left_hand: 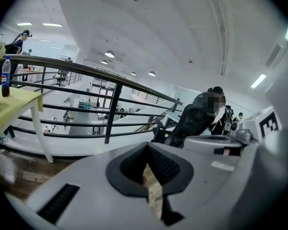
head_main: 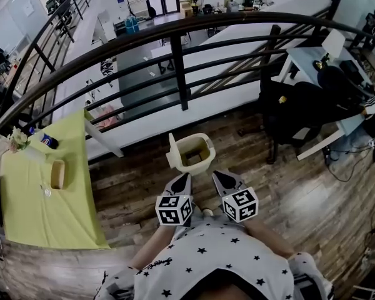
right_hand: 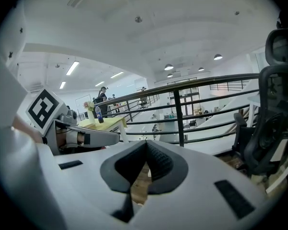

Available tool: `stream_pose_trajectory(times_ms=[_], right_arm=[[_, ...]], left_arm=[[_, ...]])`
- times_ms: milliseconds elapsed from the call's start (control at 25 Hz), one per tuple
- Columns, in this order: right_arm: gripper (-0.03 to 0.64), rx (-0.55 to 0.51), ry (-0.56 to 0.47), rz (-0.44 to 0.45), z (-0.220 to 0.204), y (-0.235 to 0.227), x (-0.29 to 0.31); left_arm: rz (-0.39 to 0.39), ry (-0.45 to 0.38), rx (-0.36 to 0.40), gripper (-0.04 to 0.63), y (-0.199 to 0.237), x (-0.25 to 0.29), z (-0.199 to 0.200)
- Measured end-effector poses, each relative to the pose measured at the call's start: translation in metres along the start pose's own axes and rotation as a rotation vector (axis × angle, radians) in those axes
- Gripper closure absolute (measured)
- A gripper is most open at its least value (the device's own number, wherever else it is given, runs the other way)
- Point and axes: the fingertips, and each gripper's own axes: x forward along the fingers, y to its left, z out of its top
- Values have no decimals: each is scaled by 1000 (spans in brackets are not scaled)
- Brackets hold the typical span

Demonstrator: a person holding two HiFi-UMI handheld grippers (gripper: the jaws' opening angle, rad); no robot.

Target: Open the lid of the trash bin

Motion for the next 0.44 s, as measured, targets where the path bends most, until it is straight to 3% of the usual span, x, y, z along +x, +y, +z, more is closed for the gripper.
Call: stream_pose_trajectory(times_ms=[440], right_arm=[[624, 9, -8, -5, 3, -5, 4]], left_arm=[[-3, 0, 4, 592, 0, 4, 5]])
